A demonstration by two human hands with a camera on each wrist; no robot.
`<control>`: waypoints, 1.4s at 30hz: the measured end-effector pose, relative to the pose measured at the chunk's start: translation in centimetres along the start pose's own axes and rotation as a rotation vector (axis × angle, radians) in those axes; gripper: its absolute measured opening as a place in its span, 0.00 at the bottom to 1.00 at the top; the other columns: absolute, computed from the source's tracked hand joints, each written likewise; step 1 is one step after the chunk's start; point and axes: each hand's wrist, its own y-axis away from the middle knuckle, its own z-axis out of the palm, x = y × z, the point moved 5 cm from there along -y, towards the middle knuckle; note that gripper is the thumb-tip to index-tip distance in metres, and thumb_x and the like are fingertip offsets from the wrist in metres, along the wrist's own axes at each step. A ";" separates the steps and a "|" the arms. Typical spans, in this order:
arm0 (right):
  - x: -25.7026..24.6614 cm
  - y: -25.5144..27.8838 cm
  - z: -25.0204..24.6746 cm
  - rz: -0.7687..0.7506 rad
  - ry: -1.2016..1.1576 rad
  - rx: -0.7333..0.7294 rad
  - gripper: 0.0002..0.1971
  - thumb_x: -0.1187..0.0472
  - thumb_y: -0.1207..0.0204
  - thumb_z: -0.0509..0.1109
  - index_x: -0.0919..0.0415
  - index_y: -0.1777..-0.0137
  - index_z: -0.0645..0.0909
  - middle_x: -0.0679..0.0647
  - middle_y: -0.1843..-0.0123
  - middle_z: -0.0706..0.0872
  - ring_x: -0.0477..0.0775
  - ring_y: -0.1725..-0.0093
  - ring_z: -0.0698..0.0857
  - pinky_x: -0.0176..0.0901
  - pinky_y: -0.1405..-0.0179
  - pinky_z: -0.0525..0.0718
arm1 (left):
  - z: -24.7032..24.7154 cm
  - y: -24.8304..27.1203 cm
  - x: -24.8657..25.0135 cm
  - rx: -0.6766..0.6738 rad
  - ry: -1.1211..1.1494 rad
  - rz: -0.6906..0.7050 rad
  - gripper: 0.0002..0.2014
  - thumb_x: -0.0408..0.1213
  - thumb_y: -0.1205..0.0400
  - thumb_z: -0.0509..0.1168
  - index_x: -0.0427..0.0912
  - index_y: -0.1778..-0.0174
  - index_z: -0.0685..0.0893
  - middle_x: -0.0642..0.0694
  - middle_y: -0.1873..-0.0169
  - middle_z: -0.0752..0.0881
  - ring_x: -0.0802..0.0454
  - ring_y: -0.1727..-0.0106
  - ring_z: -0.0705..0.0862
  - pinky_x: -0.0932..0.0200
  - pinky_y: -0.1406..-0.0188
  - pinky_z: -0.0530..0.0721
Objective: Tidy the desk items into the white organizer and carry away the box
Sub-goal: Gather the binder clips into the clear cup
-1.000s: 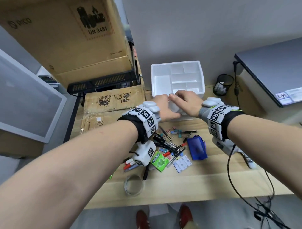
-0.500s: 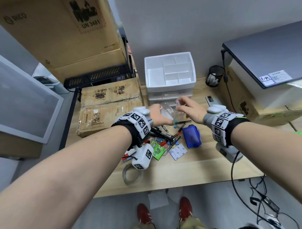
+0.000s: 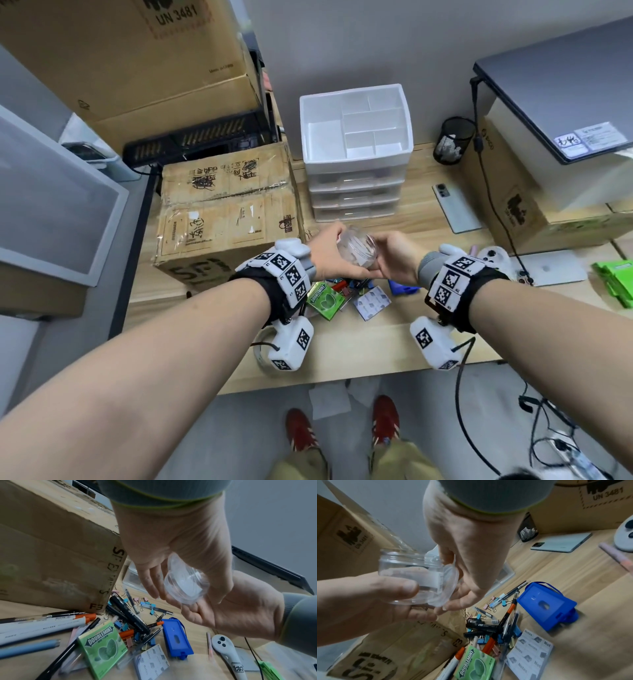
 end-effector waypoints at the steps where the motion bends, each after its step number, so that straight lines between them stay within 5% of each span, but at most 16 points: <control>1: 0.4 -0.2 0.0 0.018 0.023 0.007 0.23 0.55 0.14 0.50 0.63 0.30 0.80 0.60 0.44 0.90 0.53 0.57 0.90 0.47 0.58 0.89 | 0.2 -0.1 -0.3 -0.004 -0.024 0.002 0.40 0.42 0.42 0.87 0.38 0.40 0.72 0.52 0.53 0.83 0.58 0.54 0.84 0.71 0.60 0.82; 3: 1.4 -1.0 0.2 0.068 0.046 -0.004 0.24 0.48 0.12 0.49 0.59 0.31 0.81 0.56 0.49 0.91 0.51 0.60 0.91 0.44 0.65 0.90 | 0.6 -0.2 -1.3 -0.020 -0.072 -0.010 0.37 0.44 0.41 0.86 0.40 0.43 0.72 0.53 0.55 0.82 0.57 0.55 0.82 0.66 0.61 0.80; 6: 2.9 -2.6 -0.3 0.108 0.072 -0.042 0.31 0.34 0.16 0.47 0.54 0.37 0.83 0.57 0.46 0.91 0.57 0.51 0.90 0.48 0.56 0.88 | 1.4 -0.5 -2.8 -0.031 -0.149 0.012 0.35 0.47 0.40 0.86 0.46 0.46 0.71 0.57 0.58 0.80 0.62 0.60 0.80 0.71 0.65 0.76; 9: 4.0 -4.4 -2.2 0.144 0.213 0.033 0.31 0.31 0.19 0.52 0.57 0.41 0.81 0.58 0.52 0.88 0.59 0.54 0.86 0.48 0.55 0.84 | 2.7 -1.0 -4.8 -0.061 -0.261 -0.006 0.34 0.52 0.43 0.83 0.49 0.48 0.71 0.51 0.55 0.81 0.52 0.57 0.83 0.54 0.59 0.84; 13: 2.7 -6.6 -6.1 -0.056 0.424 0.365 0.11 0.51 0.18 0.67 0.60 0.52 0.79 0.59 0.62 0.87 0.56 0.68 0.87 0.50 0.63 0.85 | 4.1 -1.5 -7.7 -0.080 -0.321 -0.070 0.33 0.53 0.41 0.81 0.48 0.48 0.72 0.46 0.52 0.78 0.48 0.55 0.81 0.50 0.55 0.83; 17: -1.4 -7.8 -7.7 -0.306 0.979 0.583 0.05 0.64 0.23 0.66 0.54 0.57 0.80 0.56 0.56 0.88 0.58 0.55 0.85 0.45 0.51 0.80 | 4.6 -2.3 -9.4 -0.049 -0.325 -0.104 0.36 0.57 0.42 0.80 0.50 0.46 0.70 0.47 0.52 0.74 0.47 0.54 0.78 0.51 0.52 0.82; 21: -2.5 -11.1 -7.9 -0.342 1.451 0.590 0.15 0.69 0.26 0.66 0.59 0.41 0.83 0.60 0.42 0.88 0.64 0.40 0.83 0.46 0.45 0.76 | 4.9 -3.6 -9.9 -0.028 -0.313 -0.115 0.39 0.60 0.44 0.80 0.52 0.42 0.70 0.48 0.52 0.73 0.48 0.54 0.78 0.48 0.51 0.84; 26: -0.8 -13.4 -8.4 -0.157 1.698 0.550 0.14 0.65 0.32 0.72 0.54 0.46 0.82 0.57 0.46 0.87 0.61 0.43 0.81 0.44 0.51 0.74 | 4.8 -4.5 -10.3 -0.019 -0.325 -0.136 0.42 0.56 0.42 0.82 0.48 0.37 0.70 0.48 0.50 0.72 0.48 0.52 0.78 0.51 0.53 0.83; 30: -0.4 -14.1 -8.8 -0.067 1.754 0.616 0.17 0.58 0.37 0.81 0.49 0.48 0.85 0.55 0.48 0.85 0.59 0.47 0.82 0.48 0.51 0.78 | 5.0 -4.8 -10.8 -0.056 -0.318 -0.140 0.41 0.58 0.42 0.81 0.49 0.38 0.70 0.48 0.50 0.73 0.49 0.52 0.79 0.50 0.53 0.83; 36: -0.1 -13.8 -9.0 -0.131 1.731 0.520 0.09 0.60 0.33 0.74 0.50 0.52 0.86 0.55 0.48 0.80 0.59 0.50 0.82 0.48 0.50 0.84 | 5.0 -4.5 -11.8 -0.050 -0.333 -0.155 0.42 0.60 0.42 0.81 0.50 0.37 0.71 0.50 0.50 0.74 0.50 0.51 0.79 0.48 0.53 0.84; 39: -0.2 -13.4 -8.8 -0.212 1.733 0.458 0.07 0.63 0.29 0.72 0.50 0.55 0.84 0.53 0.50 0.82 0.59 0.51 0.83 0.42 0.58 0.76 | 4.8 -4.5 -11.6 -0.051 -0.342 -0.151 0.43 0.59 0.42 0.81 0.50 0.36 0.70 0.50 0.49 0.73 0.50 0.52 0.79 0.49 0.55 0.84; 42: -0.6 -12.8 -9.0 -0.258 1.737 0.412 0.11 0.68 0.27 0.67 0.51 0.52 0.83 0.51 0.50 0.86 0.58 0.47 0.84 0.42 0.58 0.70 | 4.6 -4.6 -11.3 -0.047 -0.336 -0.144 0.42 0.57 0.41 0.82 0.49 0.35 0.70 0.50 0.49 0.73 0.51 0.53 0.79 0.57 0.69 0.79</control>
